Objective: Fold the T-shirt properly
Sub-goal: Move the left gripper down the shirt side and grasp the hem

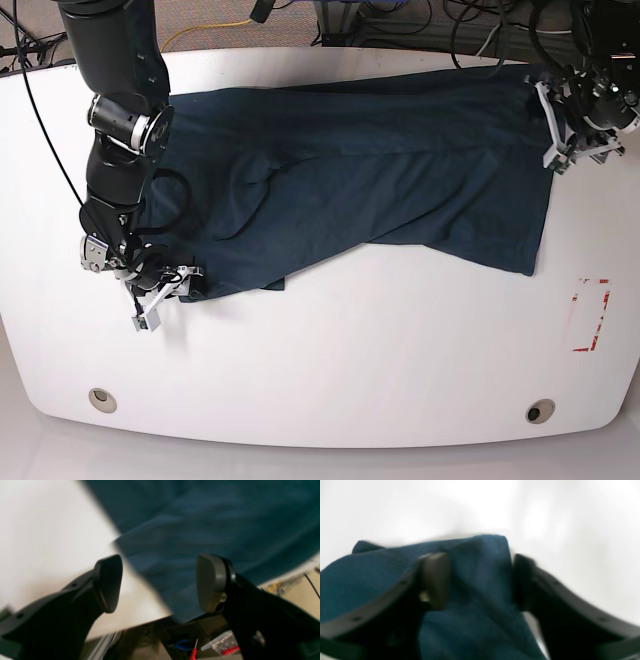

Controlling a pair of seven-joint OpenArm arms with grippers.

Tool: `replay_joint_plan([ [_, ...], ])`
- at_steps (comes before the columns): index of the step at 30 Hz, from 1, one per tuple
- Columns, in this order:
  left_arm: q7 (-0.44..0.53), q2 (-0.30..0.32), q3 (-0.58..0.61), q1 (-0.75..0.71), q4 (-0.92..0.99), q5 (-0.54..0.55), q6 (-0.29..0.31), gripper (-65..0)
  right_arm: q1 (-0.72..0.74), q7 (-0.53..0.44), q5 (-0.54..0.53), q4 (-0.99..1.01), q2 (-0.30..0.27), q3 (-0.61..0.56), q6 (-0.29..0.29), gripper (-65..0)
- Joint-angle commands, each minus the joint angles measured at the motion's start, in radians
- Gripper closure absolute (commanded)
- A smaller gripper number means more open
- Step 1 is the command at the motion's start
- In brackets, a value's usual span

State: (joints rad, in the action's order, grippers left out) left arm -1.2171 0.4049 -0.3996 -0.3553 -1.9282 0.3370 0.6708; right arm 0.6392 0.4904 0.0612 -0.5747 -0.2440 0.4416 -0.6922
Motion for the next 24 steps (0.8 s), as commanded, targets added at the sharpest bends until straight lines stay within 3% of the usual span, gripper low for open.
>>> replay_joint_plan([
  [1,0.007,0.015,-0.04,0.057,-0.018,0.001,-0.004,-42.8,0.034,-0.019,-0.01,-0.015,0.001,-0.002,-0.006,-25.2],
  [3,0.007,0.013,-0.061,0.091,-0.017,0.0,-0.009,-42.8,0.034,-0.017,-0.005,-0.015,0.011,-0.002,-0.006,-20.8],
  [9,0.007,-0.033,-0.127,0.278,0.031,0.0,-0.205,-43.5,0.034,-0.019,-0.004,-0.017,0.015,-0.002,-0.006,-10.9],
  [14,0.007,-0.041,-0.124,0.451,0.217,0.0,-0.283,-44.7,0.032,-0.014,-0.004,-0.017,0.013,-0.003,-0.006,-4.0],
  [20,0.032,-0.042,-0.074,0.615,0.45,0.001,-0.36,-49.4,0.032,-0.012,-0.004,-0.017,0.011,-0.003,-0.006,-3.6],
  [24,0.144,-0.042,-0.048,0.631,0.542,0.001,-0.377,-49.7,0.012,-0.012,-0.004,-0.021,0.008,0.0,-0.006,-3.6],
])
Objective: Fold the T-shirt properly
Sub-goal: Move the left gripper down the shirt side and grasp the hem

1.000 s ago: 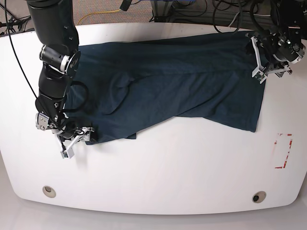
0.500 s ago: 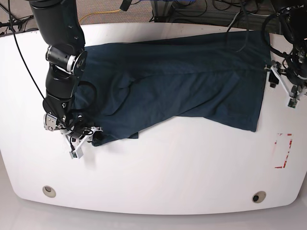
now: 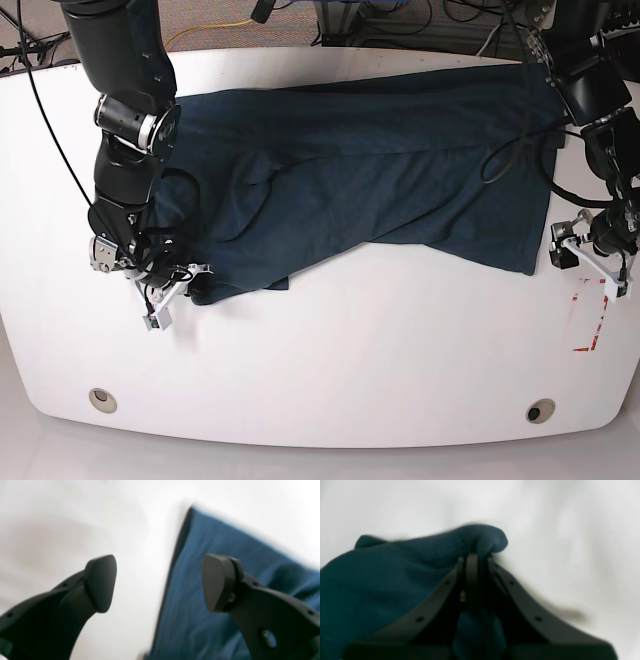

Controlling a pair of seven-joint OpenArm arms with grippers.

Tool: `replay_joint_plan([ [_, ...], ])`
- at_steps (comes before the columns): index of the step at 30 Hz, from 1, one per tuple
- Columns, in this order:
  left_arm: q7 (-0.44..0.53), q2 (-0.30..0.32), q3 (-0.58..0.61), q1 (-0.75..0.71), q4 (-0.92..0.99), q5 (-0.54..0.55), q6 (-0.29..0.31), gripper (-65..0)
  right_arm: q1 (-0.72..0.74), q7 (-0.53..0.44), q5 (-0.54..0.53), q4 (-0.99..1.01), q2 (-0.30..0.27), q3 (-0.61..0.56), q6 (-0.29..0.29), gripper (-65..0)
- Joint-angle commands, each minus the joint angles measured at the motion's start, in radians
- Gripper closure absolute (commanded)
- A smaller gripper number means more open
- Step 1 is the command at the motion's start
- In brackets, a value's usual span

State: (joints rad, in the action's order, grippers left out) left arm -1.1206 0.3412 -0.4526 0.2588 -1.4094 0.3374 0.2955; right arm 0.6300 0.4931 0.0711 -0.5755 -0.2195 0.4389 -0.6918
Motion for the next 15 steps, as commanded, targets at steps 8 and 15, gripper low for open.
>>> replay_joint_plan([
  [8,0.196,0.031,0.117,0.069,0.259,0.001,-0.002,-49.7,0.015,-0.015,-0.02,-0.022,-0.031,0.002,-0.006,-3.6],
  [15,0.285,0.028,0.12,0.112,0.391,0.001,-0.002,-49.7,0.014,-0.015,-0.021,-0.022,-0.034,0.002,-0.006,-3.6],
])
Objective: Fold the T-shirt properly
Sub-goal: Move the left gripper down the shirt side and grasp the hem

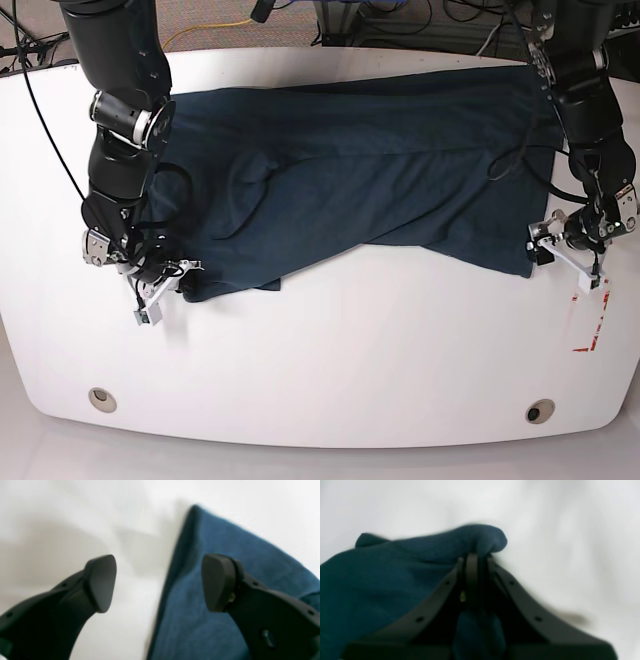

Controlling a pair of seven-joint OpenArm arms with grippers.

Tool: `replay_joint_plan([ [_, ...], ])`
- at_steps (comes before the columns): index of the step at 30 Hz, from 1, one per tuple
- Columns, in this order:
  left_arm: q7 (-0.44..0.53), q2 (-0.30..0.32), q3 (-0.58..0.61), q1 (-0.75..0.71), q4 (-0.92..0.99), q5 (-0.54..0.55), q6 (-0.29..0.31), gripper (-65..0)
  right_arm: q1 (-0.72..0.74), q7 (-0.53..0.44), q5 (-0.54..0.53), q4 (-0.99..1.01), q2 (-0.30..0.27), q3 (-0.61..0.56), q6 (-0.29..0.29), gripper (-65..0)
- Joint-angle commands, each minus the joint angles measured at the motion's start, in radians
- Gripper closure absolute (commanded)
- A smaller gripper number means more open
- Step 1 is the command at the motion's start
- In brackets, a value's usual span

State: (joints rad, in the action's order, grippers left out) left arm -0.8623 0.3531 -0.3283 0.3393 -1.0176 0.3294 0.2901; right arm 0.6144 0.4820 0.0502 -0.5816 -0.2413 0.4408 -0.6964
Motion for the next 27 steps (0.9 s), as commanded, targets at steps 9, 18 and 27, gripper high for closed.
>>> replay_joint_plan([
  [9,0.078,0.013,0.073,0.06,0.062,0.012,0.01,-49.7,0.029,-0.004,0.0,-0.016,-0.014,0.0,-0.002,-3.6],
  [18,0.102,-0.015,0.154,0.062,0.076,0.009,0.01,-49.3,0.029,-0.004,0.0,-0.016,-0.008,-0.003,-0.002,-3.6],
  [27,0.153,-0.022,0.157,0.102,0.168,0.007,0.004,-20.1,0.029,-0.004,0.001,-0.016,-0.007,-0.003,-0.002,-3.6],
])
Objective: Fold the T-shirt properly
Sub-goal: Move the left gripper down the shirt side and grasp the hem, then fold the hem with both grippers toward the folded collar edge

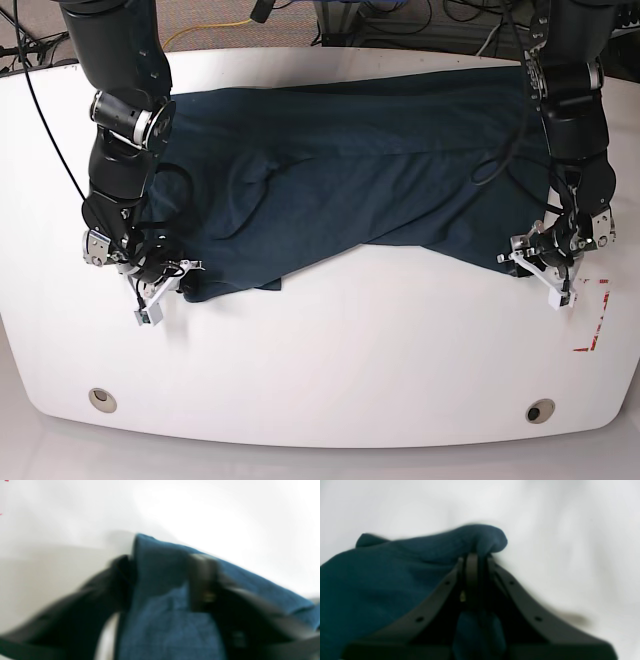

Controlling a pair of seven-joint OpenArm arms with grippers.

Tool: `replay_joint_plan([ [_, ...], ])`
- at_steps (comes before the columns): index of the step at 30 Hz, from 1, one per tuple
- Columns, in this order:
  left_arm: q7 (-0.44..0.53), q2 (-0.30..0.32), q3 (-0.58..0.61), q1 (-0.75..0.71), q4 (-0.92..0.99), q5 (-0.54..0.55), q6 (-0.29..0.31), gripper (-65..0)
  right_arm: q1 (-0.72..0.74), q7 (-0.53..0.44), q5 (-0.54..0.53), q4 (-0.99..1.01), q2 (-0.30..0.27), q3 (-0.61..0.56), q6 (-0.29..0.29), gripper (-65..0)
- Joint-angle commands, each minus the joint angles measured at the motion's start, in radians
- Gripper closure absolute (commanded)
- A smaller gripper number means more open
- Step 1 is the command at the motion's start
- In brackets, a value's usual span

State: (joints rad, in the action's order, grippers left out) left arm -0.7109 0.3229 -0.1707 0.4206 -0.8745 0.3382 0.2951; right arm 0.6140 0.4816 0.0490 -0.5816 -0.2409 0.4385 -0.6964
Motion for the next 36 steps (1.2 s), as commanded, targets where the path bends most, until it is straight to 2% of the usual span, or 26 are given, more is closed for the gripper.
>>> replay_joint_plan([
  [1,0.02,0.008,0.0,0.022,0.044,-0.001,-0.001,-16.0,0.03,-0.004,0.004,-0.016,-0.007,-0.002,-0.002,-3.6],
  [3,0.058,0.011,0.0,0.025,0.082,-0.001,-0.001,-5.1,0.03,-0.004,0.007,-0.016,-0.007,-0.002,-0.002,-3.5],
  [5,0.07,0.012,0.0,0.027,0.096,-0.001,-0.001,0.0,0.03,-0.004,0.007,-0.016,-0.007,-0.002,-0.002,-3.5],
  [10,0.067,0.012,-0.002,0.022,0.03,-0.001,-0.001,0.0,0.034,0.019,0.002,-0.018,-0.01,-0.002,-0.002,0.0],
  [14,0.035,0.018,-0.007,-0.001,-0.067,0.0,-0.001,0.0,0.04,0.067,0.001,-0.036,-0.018,0.0,-0.002,0.0],
  [17,0.001,0.02,-0.007,-0.015,-0.147,0.003,-0.001,0.0,0.027,0.085,-0.001,-0.14,-0.019,0.001,-0.002,0.0],
  [23,-0.062,0.02,-0.037,-0.055,-0.303,0.005,-0.001,0.0,-0.03,0.216,-0.001,-0.367,-0.013,-0.002,-0.002,0.0],
  [31,-0.172,0.018,-0.129,-0.099,-0.452,0.006,0.003,0.0,-0.056,0.334,-0.002,-0.507,-0.013,0.0,-0.002,0.0],
  [34,-0.178,0.018,-0.157,-0.139,-0.53,0.006,0.006,0.0,-0.093,0.366,-0.002,-0.601,-0.013,0.003,-0.002,0.0],
  [36,-0.18,0.018,-0.166,-0.165,-0.575,0.006,0.034,0.0,-0.122,0.388,-0.002,-0.665,-0.013,0.0,-0.002,0.0],
])
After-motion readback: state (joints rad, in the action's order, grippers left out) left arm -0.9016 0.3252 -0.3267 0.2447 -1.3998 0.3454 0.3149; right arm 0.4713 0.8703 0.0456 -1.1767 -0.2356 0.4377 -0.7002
